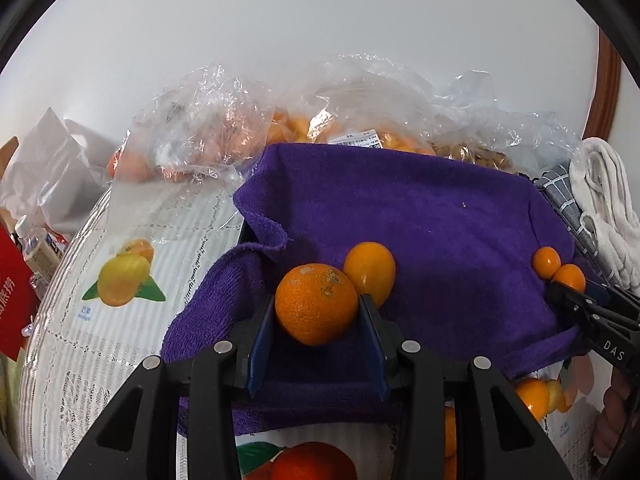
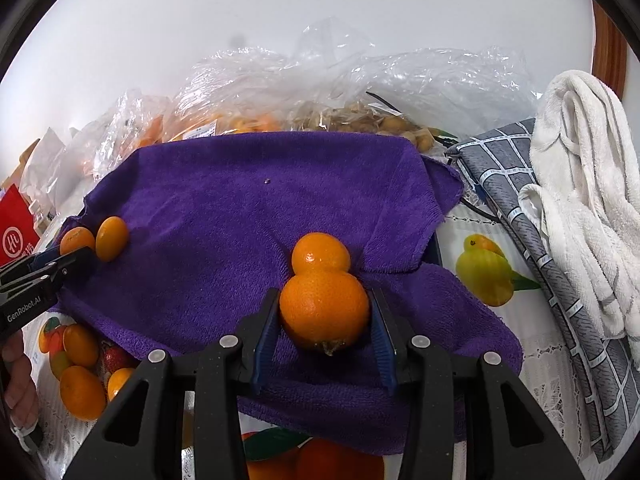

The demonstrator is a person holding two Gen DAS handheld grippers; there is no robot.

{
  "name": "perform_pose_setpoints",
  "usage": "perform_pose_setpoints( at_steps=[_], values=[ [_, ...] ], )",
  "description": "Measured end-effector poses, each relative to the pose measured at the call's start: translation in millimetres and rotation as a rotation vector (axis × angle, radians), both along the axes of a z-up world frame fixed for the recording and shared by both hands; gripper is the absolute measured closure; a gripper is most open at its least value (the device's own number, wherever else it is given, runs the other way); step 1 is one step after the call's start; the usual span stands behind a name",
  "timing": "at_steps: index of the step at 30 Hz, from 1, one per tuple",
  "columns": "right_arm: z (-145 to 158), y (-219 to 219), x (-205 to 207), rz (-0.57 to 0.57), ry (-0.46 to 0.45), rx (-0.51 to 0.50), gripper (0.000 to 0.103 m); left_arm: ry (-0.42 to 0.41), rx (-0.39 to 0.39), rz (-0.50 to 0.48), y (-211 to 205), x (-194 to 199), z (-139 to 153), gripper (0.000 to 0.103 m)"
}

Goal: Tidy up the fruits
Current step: 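Carry both large oranges onto the purple towel, then open both tools to release the large oranges on the towel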

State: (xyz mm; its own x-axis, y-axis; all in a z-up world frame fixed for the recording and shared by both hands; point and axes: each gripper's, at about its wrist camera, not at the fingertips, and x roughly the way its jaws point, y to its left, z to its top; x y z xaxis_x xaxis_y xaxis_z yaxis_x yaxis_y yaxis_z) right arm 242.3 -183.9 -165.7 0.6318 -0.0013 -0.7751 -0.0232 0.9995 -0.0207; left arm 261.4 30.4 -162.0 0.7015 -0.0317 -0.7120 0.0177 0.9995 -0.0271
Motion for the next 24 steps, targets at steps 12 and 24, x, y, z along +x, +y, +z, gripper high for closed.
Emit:
perform_pose_setpoints(
  at_steps=[12, 24],
  values=[
    [13, 0, -7, -0.013, -0.051, 0.004, 0.031, -0.01, -0.032, 0.006, 4, -1, 1, 0.061],
    [33, 0, -18, -0.033, -0.11, 0.019, 0.028, -0.135, -0.022, 0.023, 6, -15, 19, 0.046]
  ],
)
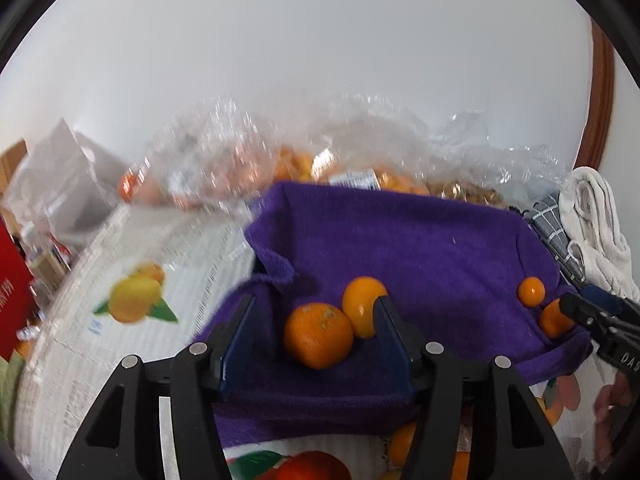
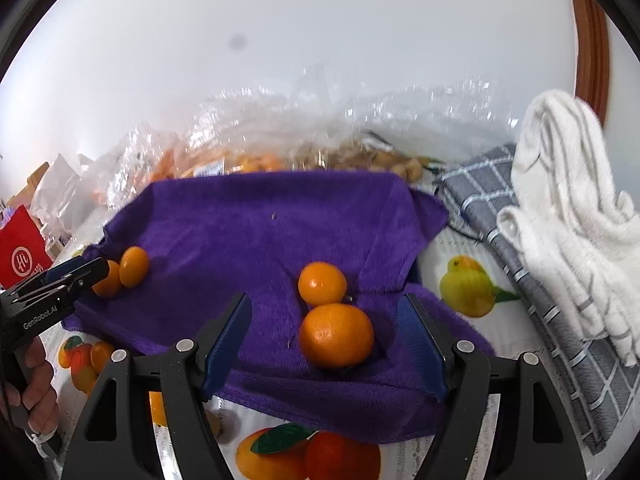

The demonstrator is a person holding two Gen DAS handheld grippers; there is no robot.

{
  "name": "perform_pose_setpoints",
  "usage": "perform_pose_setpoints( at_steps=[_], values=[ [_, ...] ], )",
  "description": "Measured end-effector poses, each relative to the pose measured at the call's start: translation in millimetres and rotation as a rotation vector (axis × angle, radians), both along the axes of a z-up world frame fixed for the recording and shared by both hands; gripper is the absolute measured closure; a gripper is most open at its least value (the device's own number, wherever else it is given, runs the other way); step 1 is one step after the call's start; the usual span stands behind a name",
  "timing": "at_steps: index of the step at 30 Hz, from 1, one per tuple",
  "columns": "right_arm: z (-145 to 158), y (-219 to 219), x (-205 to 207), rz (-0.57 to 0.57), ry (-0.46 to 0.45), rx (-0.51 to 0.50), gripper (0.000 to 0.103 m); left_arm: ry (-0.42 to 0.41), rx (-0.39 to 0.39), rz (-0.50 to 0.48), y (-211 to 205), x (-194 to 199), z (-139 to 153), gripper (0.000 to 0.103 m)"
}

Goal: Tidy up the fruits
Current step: 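Open both tools to release the large oranges on the towel, then reach the right tool toward the yellow-brown round fruit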

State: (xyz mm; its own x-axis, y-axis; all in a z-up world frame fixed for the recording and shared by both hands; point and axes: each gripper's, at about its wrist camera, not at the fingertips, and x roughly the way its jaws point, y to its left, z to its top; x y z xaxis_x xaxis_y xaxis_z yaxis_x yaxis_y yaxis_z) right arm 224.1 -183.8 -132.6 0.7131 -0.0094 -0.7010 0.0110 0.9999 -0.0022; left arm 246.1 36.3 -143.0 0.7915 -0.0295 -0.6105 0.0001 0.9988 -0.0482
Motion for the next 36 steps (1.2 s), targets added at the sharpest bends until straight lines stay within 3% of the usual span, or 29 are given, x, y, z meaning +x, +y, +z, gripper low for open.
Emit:
perform_pose_setpoints(
  at_steps=[8, 11, 15, 22, 26, 30, 36],
  values=[
    [29, -1, -31, -0.021, 0.006, -0.007, 0.029, -0.005, -0.032, 0.0, 13, -31, 12, 0.046],
    [31, 0, -43, -0.019, 0.012, 0.007, 0.038, 0.026, -0.02, 0.016, 21, -52, 10, 0.046],
    [25, 12, -60, 0.005, 0.04, 0.018, 0.048, 0.088, 0.021, 0.029, 28, -76, 1, 0.046],
    [5, 35, -77, 0.081, 0.085, 0.035, 0.049, 0.175, -0.039, 0.047, 52, -112, -15, 0.046],
    [-18, 50, -74, 0.13, 0.147, 0.012, 0.07, 0.199, -0.062, 0.057, 60, -122, -26, 0.046],
    [-25, 54, -69, 0.146, 0.159, 0.057, 0.071, 0.219, -0.024, 0.038, 55, -123, -35, 0.046],
    [-31, 56, -53, 0.162, 0.195, 0.062, 0.071, 0.219, -0.058, 0.008, 56, -123, -34, 0.041]
  ],
)
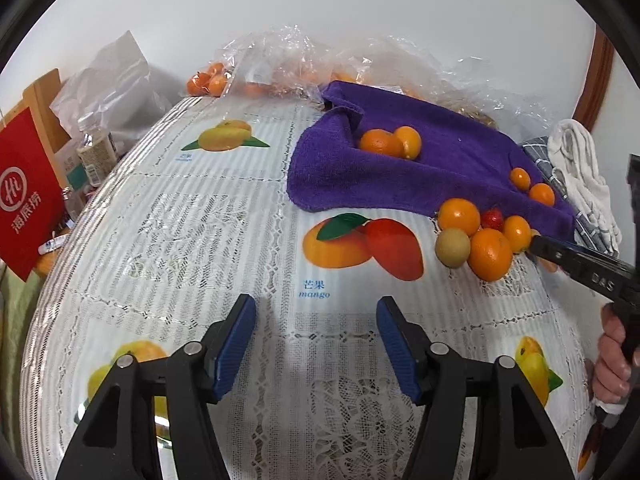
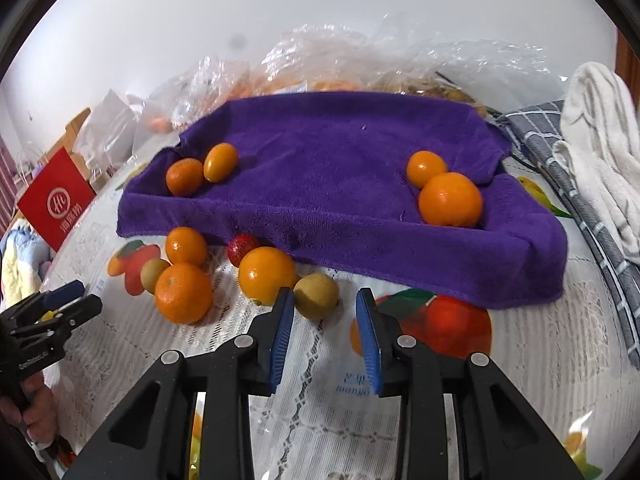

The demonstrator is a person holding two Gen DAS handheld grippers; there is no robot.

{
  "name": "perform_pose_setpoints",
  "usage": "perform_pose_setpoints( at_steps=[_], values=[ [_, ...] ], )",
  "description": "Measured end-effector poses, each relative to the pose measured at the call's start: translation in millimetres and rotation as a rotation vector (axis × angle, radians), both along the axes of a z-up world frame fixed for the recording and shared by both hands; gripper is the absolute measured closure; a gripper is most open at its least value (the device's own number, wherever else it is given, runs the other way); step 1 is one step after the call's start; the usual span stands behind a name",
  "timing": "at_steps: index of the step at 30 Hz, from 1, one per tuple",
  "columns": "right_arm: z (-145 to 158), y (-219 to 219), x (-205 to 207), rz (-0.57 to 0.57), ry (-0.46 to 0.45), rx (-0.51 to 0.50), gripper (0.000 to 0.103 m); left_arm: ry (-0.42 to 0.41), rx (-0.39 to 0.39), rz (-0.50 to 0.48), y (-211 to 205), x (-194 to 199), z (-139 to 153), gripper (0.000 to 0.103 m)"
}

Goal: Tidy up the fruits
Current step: 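Reach the right tool toward the yellow-brown round fruit, then grasp a yellow-brown fruit with the right tool while the left tool grasps another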

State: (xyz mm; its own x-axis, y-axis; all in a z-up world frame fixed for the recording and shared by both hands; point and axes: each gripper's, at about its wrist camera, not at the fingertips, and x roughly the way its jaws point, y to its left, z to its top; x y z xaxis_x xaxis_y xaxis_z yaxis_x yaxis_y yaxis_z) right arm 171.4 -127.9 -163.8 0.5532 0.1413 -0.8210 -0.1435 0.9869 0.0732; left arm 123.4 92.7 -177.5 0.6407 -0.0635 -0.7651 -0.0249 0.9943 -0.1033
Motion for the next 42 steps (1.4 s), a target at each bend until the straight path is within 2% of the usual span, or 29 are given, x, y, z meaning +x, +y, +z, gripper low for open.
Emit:
perform_pose_setpoints(
  at_steps=[3, 7, 11, 15, 17, 21, 24, 26, 29, 31, 33, 36, 38, 42],
  values=[
    [-5, 0, 6, 0.009, 0.023, 0.02, 0.075, 0.005, 0.009, -0.013, -3, 1, 0, 0.037],
    [-1, -1, 2, 0.013, 0.006, 0.016, 0.076, 0.013, 0.027, -0.029, -8, 1, -1, 0.03],
    [11, -13, -17, -0.005, -0.038, -0.046, 0.076, 0.022, 0.051, -0.031, -11, 2, -1, 0.029],
    [1, -26, -28, -0.004, 0.004, -0.075, 0.076, 0.029, 0.081, -0.032, -15, 3, -2, 0.029],
    [-1, -30, -32, -0.011, -0.012, -0.067, 0.075, 0.03, 0.079, -0.039, -15, 3, -2, 0.026],
    [-3, -30, -27, -0.021, -0.012, -0.05, 0.072, 0.034, 0.089, -0.039, -17, 1, -1, 0.025],
    [-3, -32, -27, -0.026, -0.017, -0.046, 0.076, 0.033, 0.093, -0.049, -20, 1, 0, 0.025],
    [-2, -36, -29, -0.031, -0.023, -0.042, 0.076, 0.03, 0.069, -0.068, -23, 2, 2, 0.026],
    [5, -43, -32, -0.053, -0.056, -0.064, 0.076, 0.029, 0.027, -0.092, -33, 8, 6, 0.034],
    [6, -46, -34, -0.063, -0.062, -0.083, 0.076, 0.023, 0.006, -0.109, -41, 14, 9, 0.034],
    [3, -51, -34, -0.082, -0.053, -0.096, 0.076, 0.015, 0.007, -0.131, -51, 20, 12, 0.04],
    [0, -57, -32, -0.099, -0.037, -0.07, 0.076, 0.009, -0.004, -0.151, -58, 30, 12, 0.051],
    [0, -57, -31, -0.104, -0.032, -0.066, 0.076, 0.022, -0.041, -0.155, -58, 37, 10, 0.062],
    [-2, -57, -30, -0.101, -0.028, -0.055, 0.076, 0.031, -0.095, -0.171, -57, 45, 7, 0.064]
  ],
)
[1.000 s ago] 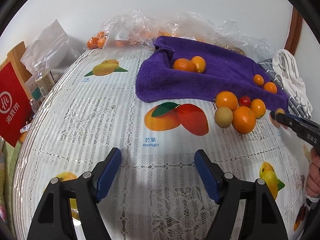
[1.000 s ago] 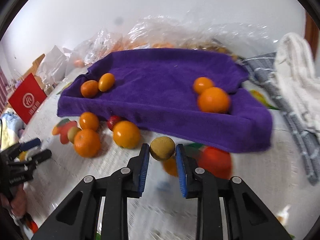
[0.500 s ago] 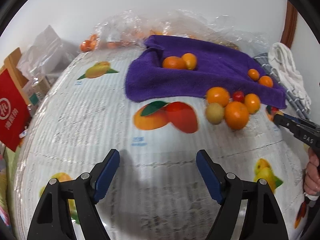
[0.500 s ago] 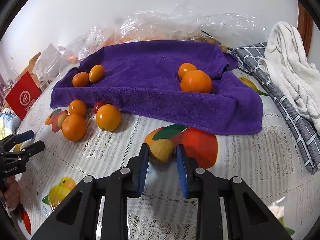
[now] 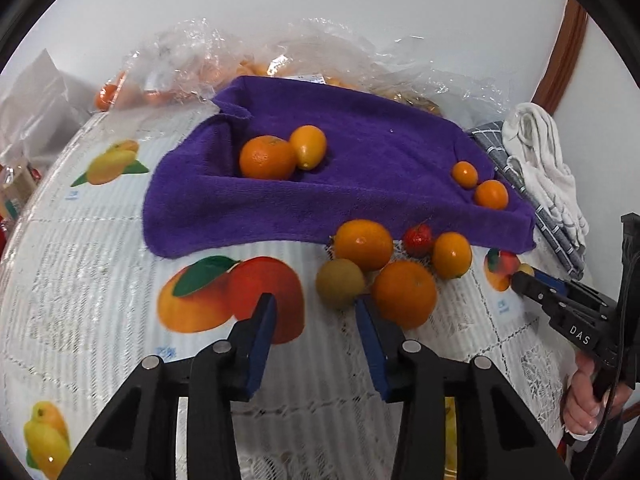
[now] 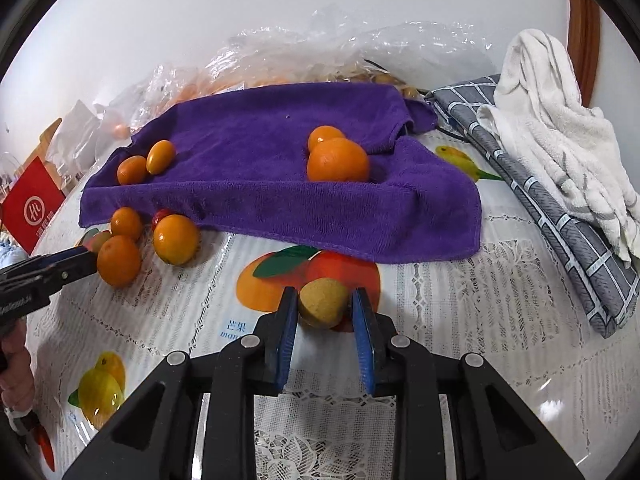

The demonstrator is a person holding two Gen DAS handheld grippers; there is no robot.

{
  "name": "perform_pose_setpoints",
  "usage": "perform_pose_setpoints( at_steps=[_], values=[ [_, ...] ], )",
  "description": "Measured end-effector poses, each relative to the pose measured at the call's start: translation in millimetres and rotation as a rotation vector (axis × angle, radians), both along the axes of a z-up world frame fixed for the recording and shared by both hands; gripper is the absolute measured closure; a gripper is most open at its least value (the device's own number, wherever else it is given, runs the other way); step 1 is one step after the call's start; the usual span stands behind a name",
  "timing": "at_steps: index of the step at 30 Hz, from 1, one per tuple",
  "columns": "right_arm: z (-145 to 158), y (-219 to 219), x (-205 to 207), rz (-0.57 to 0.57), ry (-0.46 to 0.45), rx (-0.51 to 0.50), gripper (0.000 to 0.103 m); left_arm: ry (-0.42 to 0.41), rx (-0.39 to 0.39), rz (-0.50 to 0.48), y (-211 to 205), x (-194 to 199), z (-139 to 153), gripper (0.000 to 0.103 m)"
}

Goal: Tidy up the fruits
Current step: 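Grasp a yellow-brown fruit with the right tool while the left tool grasps another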

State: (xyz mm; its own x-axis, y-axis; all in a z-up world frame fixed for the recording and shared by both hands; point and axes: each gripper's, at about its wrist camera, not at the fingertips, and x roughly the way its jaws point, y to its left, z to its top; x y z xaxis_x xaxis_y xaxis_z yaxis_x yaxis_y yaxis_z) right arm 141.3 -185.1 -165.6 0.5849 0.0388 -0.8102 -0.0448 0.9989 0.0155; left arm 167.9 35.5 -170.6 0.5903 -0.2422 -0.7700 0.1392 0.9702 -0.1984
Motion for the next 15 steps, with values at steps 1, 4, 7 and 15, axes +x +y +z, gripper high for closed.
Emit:
perform_pose_setpoints(
  at_steps=[1, 4, 7, 15],
  values=[
    [0, 0, 0, -0.002, 0.001, 0.002, 0.076, -0.006, -0.012, -0.01, -1, 1, 0, 0.064],
    [0, 2, 0, -0.002, -0.003, -0.009, 0.076, -0.008, -0.016, -0.012, -6, 6, -1, 0.066],
    [0, 3, 0, 0.006, -0.004, -0.009, 0.076, -0.018, 0.002, -0.009, -12, 11, -2, 0.068],
    [1, -1, -1, -0.009, -0.014, 0.006, 0.076, -0.053, 0.058, 0.047, 8, -2, 2, 0.078]
  ],
)
